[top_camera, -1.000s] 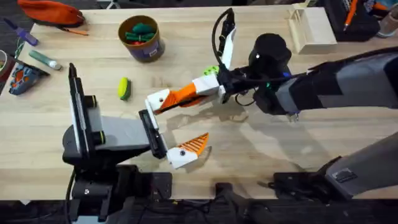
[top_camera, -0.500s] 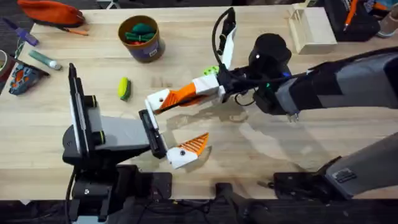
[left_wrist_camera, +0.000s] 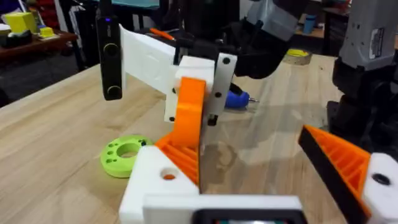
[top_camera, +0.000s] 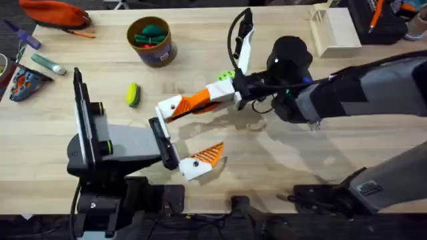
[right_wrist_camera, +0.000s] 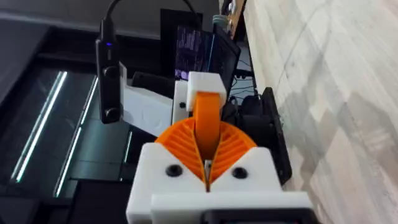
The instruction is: Pick up the gripper from the table and insert it into the empty holder that is missing its gripper. Then pick up a screw, insert it into the mounting hole, and use the screwdriver to tighten it. Finally, clean up the table by picking up the vegetable and placing it into the bucket.
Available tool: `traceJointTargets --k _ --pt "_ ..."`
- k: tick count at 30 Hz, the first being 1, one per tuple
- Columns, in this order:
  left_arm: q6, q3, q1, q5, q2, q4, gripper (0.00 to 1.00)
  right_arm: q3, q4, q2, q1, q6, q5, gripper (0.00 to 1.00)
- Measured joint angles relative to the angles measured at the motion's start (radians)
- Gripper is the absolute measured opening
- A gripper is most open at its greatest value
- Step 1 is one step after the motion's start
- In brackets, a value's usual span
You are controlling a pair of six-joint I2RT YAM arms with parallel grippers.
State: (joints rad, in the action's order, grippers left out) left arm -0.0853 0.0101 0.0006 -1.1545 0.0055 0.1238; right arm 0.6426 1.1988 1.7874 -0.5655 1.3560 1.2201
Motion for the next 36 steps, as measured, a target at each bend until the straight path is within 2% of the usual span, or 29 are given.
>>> traceJointTargets --k 14,15,21,23,36 --pt "0.0 0.0 0.0 0.0 0.0 0.0 0.987 0.0 0.0 0.0 0.0 0.0 0.0 0.008" --pt "0.0 0.0 0.0 0.0 0.0 0.0 0.987 0.0 0.0 0.0 0.0 0.002 0.0 0.048" --pt "-0.001 0.0 -0.002 -0.008 0.0 0.001 0.986 0.0 -0.001 0.0 -0.006 -0.001 -0.03 0.885" --pt "-0.001 0.0 -0.002 -0.008 0.0 0.001 0.988 0.0 -0.002 0.0 -0.006 -0.002 -0.032 0.925" --pt "-0.001 0.0 -0.002 -0.008 0.0 0.001 0.987 0.0 -0.009 0.0 -0.005 -0.01 -0.046 0.928"
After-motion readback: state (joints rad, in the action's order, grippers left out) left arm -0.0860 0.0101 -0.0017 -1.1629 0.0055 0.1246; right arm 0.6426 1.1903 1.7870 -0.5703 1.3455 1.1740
